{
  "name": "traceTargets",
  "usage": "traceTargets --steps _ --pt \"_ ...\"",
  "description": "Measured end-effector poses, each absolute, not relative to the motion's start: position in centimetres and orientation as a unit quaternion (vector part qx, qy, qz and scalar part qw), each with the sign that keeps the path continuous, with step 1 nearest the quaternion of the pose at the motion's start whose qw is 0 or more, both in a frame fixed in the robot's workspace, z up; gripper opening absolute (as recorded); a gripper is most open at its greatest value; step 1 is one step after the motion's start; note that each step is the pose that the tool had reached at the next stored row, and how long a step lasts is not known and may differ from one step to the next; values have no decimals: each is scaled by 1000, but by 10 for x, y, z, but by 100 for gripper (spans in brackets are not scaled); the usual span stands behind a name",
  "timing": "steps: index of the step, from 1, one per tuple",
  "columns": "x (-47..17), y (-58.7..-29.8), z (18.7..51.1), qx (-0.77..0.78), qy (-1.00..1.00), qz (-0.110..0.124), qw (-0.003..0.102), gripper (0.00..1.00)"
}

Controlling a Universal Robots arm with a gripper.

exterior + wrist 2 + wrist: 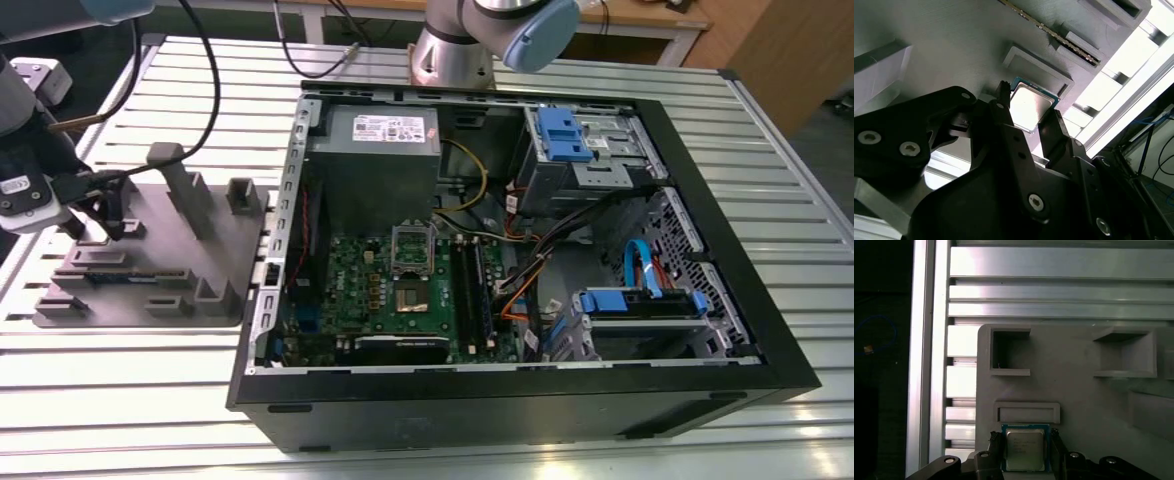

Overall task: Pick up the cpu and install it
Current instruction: 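Pick up the cpu and move it towards the insertion slot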

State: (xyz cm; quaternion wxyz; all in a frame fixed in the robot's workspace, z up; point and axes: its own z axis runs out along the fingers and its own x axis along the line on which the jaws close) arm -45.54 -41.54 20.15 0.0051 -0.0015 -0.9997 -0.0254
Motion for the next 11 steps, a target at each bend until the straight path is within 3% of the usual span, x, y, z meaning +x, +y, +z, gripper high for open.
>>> traceTargets --steps 11 --pt "-455 -415 204 -2 -1000 -25 5 47"
